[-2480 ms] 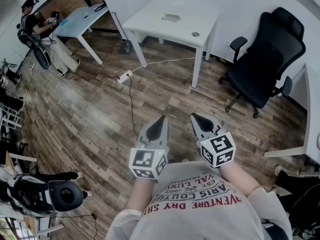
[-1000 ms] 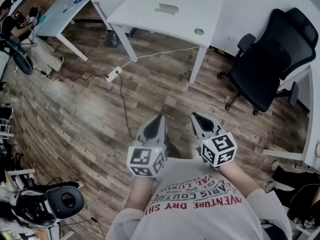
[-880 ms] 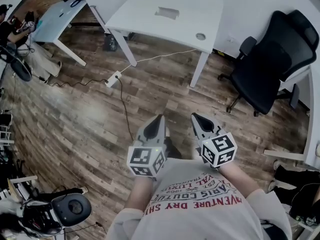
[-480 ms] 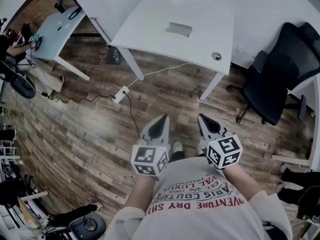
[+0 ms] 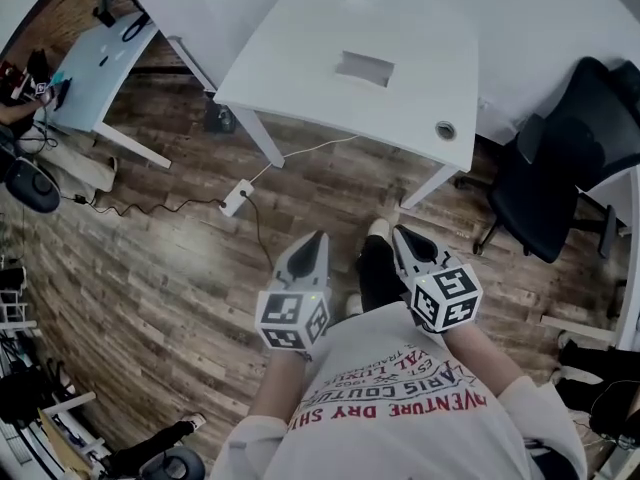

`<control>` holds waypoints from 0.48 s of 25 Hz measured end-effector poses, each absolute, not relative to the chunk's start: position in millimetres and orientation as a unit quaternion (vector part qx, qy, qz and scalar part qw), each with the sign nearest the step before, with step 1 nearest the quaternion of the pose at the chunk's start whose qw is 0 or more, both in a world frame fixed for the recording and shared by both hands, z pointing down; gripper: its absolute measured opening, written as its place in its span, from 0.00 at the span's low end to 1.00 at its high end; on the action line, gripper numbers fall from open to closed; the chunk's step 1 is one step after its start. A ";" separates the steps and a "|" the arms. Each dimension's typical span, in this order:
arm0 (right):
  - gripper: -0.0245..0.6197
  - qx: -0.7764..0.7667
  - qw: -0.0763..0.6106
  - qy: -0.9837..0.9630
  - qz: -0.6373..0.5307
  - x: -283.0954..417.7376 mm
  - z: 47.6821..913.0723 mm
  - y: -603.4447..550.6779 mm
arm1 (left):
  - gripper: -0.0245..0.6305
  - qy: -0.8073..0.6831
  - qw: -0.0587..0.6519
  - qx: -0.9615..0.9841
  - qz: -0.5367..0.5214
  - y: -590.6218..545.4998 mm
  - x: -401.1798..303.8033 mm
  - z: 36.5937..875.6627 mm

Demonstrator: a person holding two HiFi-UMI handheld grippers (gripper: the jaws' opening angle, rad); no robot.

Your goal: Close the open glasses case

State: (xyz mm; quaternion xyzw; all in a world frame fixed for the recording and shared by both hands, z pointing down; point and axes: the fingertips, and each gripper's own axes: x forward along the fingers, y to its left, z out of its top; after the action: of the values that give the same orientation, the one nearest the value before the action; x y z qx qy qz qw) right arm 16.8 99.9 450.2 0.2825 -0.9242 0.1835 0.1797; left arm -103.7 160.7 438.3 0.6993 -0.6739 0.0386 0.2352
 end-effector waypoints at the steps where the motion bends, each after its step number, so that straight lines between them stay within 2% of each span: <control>1: 0.06 0.279 0.181 -0.925 0.183 11.7 454.1 91.5 | 0.04 -0.676 0.237 0.697 0.040 153.2 -108.0 442.5; 12: 0.06 0.274 0.170 -0.925 0.199 -45.4 451.1 -61.1 | 0.04 -0.681 0.228 0.694 0.048 -2.0 -168.1 436.6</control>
State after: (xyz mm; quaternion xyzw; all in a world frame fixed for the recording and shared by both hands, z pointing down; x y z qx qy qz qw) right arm -45.4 -61.1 451.1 0.2739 -0.9253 0.1993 0.1704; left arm -168.1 -2.0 436.6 0.6939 -0.6815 0.0482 0.2276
